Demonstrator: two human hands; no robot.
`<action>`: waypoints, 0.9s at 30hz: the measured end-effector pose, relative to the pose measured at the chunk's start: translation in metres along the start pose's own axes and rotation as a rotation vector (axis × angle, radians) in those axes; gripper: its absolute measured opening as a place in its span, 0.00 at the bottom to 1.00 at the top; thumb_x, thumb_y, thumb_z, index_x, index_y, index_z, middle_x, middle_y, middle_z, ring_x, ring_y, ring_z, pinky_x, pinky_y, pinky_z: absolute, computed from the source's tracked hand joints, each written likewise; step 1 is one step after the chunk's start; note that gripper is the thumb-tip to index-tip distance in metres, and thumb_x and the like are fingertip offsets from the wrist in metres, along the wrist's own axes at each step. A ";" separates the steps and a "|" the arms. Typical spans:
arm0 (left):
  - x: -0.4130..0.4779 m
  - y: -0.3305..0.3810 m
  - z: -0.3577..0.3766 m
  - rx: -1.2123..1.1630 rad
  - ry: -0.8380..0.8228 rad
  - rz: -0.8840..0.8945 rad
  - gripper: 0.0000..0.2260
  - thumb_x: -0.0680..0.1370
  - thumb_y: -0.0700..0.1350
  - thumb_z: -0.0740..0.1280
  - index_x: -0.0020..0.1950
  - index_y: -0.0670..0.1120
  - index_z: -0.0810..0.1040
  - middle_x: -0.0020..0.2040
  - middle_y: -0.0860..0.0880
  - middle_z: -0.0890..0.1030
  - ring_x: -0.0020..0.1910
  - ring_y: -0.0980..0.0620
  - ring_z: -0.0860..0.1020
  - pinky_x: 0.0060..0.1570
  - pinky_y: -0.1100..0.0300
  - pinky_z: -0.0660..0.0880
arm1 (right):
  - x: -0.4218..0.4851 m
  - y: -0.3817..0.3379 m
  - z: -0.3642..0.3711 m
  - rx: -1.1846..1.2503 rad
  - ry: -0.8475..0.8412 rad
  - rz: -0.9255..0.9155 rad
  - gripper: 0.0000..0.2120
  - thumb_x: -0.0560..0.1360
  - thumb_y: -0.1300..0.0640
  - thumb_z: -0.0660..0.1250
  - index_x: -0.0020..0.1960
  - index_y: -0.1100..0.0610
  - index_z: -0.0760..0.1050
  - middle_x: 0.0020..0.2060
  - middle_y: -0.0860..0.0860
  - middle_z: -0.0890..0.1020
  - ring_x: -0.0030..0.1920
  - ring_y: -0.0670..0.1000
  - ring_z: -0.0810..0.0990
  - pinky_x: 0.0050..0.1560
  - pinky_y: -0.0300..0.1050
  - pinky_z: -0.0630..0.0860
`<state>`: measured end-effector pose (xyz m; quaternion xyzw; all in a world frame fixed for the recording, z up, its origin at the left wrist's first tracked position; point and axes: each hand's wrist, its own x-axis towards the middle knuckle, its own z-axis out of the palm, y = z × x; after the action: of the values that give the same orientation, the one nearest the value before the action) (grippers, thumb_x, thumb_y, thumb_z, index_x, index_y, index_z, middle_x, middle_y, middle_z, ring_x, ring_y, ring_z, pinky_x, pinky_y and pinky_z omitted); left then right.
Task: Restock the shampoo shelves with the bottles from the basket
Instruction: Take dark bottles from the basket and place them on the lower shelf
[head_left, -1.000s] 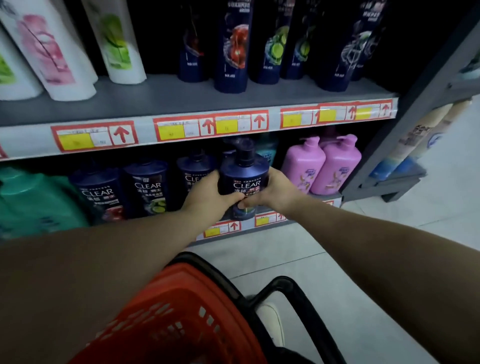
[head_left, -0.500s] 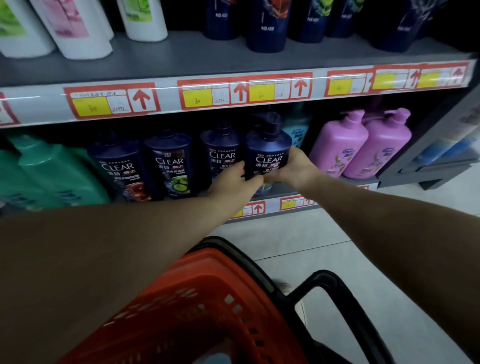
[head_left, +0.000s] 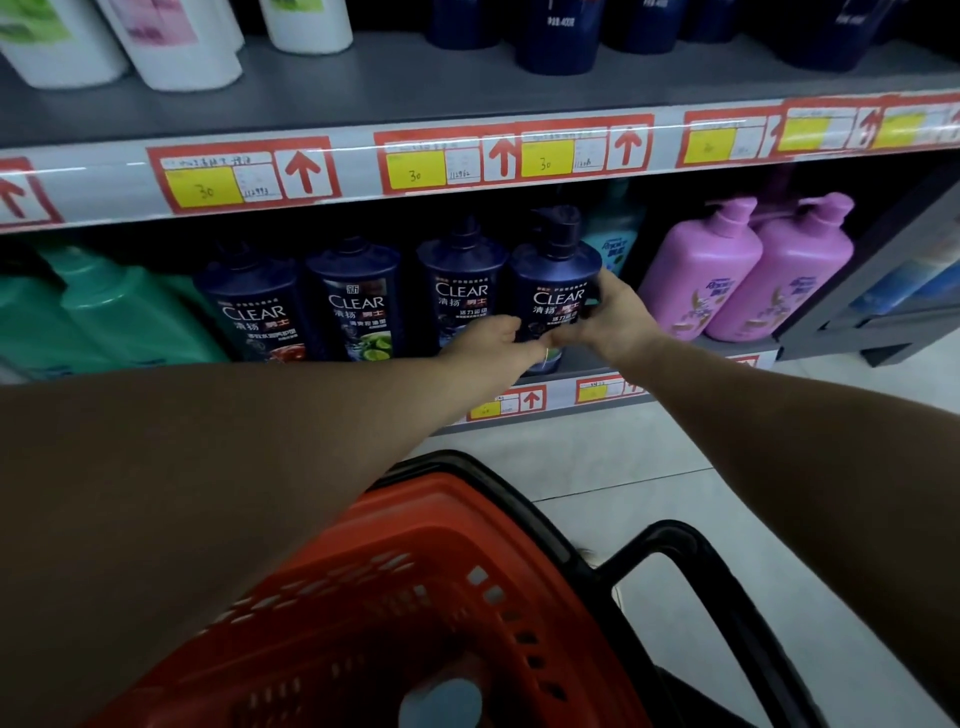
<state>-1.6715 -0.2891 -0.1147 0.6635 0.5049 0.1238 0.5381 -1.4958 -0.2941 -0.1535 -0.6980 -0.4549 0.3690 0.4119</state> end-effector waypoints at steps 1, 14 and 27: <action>0.000 0.001 -0.001 0.005 -0.004 -0.008 0.22 0.78 0.46 0.66 0.71 0.40 0.69 0.59 0.50 0.78 0.60 0.49 0.73 0.67 0.50 0.70 | -0.001 -0.001 0.001 0.006 0.002 0.014 0.38 0.58 0.72 0.80 0.64 0.54 0.72 0.54 0.51 0.83 0.58 0.53 0.81 0.65 0.57 0.75; -0.056 0.001 -0.066 0.182 -0.015 -0.010 0.24 0.76 0.50 0.67 0.72 0.48 0.69 0.67 0.47 0.76 0.63 0.47 0.75 0.61 0.53 0.74 | -0.061 -0.056 0.007 -0.342 -0.039 0.178 0.11 0.72 0.59 0.75 0.38 0.52 0.74 0.39 0.51 0.80 0.40 0.51 0.78 0.45 0.48 0.77; -0.212 -0.013 -0.140 0.431 0.137 0.255 0.11 0.77 0.46 0.67 0.59 0.47 0.81 0.53 0.50 0.83 0.50 0.53 0.79 0.57 0.61 0.74 | -0.191 -0.181 0.066 -0.466 -0.099 -0.417 0.06 0.73 0.62 0.66 0.42 0.54 0.81 0.32 0.49 0.81 0.35 0.49 0.79 0.40 0.41 0.75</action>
<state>-1.8753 -0.3778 0.0095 0.8111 0.4672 0.1251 0.3291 -1.6740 -0.4128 0.0123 -0.6464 -0.6801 0.1958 0.2850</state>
